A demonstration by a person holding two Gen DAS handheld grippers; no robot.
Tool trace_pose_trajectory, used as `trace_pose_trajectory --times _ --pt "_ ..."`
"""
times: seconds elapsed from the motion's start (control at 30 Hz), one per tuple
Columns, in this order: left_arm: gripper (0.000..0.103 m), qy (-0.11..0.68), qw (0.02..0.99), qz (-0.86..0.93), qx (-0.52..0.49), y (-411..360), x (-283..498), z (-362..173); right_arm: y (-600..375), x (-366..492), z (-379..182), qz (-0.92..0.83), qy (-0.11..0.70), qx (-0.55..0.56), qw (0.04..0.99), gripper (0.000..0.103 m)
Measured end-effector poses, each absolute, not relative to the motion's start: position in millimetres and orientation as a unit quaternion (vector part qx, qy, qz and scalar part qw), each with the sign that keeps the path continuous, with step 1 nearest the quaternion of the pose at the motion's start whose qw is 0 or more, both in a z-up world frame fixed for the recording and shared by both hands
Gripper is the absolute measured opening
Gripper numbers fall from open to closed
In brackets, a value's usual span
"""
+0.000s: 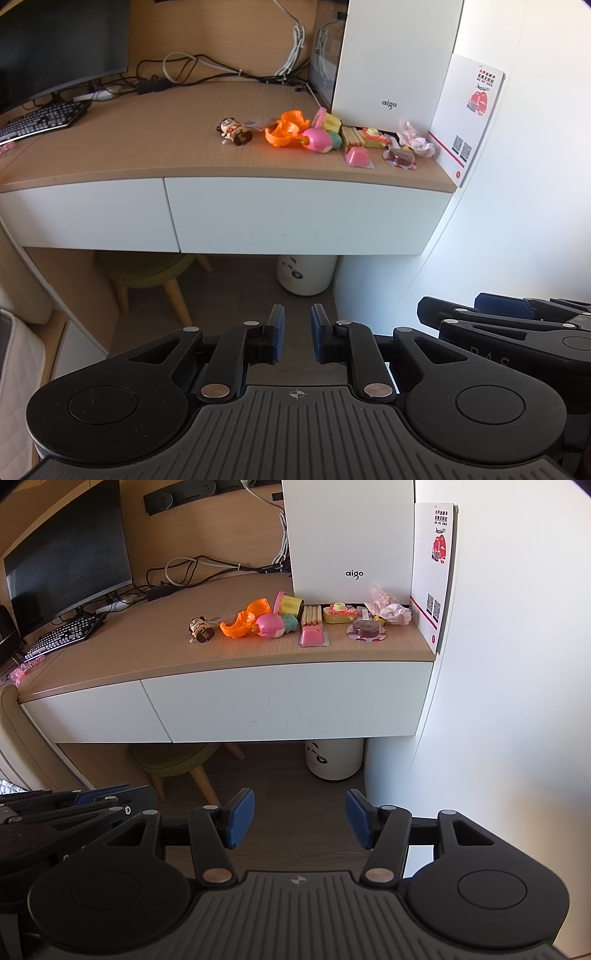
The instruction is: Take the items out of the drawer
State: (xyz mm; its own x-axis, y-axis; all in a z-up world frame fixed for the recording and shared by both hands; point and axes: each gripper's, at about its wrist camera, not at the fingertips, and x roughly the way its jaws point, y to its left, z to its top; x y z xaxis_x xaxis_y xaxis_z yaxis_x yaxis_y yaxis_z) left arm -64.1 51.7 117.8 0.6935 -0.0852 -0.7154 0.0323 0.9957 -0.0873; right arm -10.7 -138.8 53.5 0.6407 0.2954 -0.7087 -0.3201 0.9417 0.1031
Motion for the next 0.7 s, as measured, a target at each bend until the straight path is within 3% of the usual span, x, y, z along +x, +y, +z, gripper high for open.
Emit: trace_pose_trajectory --times 0.7 --pt "0.017 0.391 0.919 -0.031 -0.034 50.5 -64.1 118.1 -140.1 -10.2 52.8 0.171 0.389 -0.015 0.905 0.055"
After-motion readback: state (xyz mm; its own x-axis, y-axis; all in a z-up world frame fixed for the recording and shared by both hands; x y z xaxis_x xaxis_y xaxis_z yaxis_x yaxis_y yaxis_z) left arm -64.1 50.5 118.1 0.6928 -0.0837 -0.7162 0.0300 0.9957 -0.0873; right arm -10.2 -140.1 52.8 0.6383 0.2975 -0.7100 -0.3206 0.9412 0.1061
